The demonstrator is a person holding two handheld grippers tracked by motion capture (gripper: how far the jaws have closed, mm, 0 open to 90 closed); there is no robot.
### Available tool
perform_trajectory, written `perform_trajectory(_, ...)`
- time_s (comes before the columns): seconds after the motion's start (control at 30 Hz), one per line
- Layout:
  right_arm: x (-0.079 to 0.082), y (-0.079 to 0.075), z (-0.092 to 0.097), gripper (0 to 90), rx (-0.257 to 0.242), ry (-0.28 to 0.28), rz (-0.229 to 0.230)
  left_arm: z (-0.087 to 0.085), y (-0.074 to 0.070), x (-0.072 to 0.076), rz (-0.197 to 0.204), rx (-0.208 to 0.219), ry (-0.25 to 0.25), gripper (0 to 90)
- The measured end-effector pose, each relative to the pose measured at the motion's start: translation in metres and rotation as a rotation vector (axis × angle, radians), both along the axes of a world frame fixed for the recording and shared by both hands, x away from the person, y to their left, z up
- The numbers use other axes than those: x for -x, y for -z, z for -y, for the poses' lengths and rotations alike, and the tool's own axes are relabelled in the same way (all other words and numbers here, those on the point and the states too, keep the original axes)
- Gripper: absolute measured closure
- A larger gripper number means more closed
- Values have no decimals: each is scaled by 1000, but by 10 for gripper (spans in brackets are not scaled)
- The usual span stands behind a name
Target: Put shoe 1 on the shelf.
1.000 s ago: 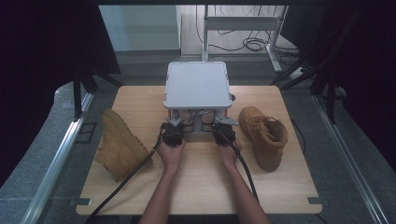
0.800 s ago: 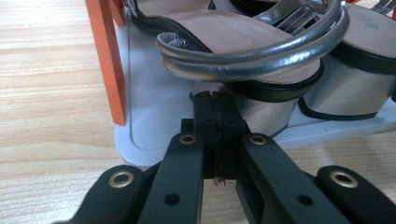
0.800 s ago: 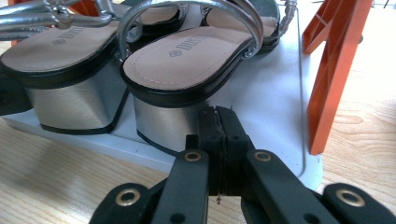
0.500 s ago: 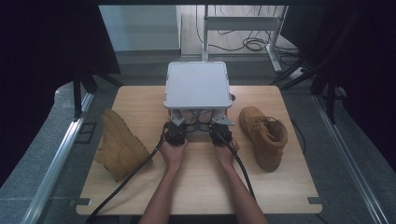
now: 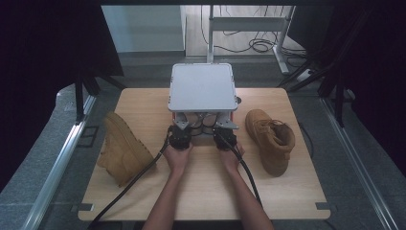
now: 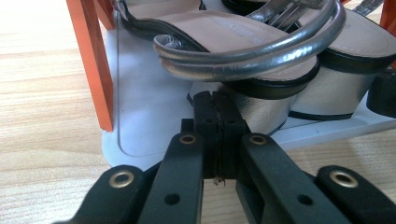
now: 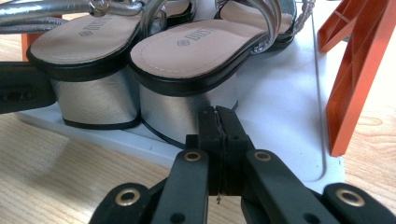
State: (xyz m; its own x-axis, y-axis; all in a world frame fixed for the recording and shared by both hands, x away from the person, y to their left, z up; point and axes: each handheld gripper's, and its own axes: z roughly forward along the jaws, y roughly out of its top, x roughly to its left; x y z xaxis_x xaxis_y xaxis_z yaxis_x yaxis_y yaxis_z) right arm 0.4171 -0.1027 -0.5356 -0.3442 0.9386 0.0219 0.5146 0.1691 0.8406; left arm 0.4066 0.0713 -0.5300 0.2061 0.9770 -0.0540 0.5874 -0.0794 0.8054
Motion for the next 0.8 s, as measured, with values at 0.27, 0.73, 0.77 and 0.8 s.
perform_trajectory(0.27,8,-4,7,896,-19,-8,4,-6,-6,11,28,-7,10,885)
perform_trajectory(0.73,38,-18,17,896,-90,-63,20,-10,-20,44,50,29,94,876)
perform_trajectory(0.77,41,-19,17,896,-90,-63,23,-10,-21,47,53,32,98,876)
perform_trajectory(0.8,44,-20,18,896,-91,-69,25,-11,-22,50,59,36,103,877)
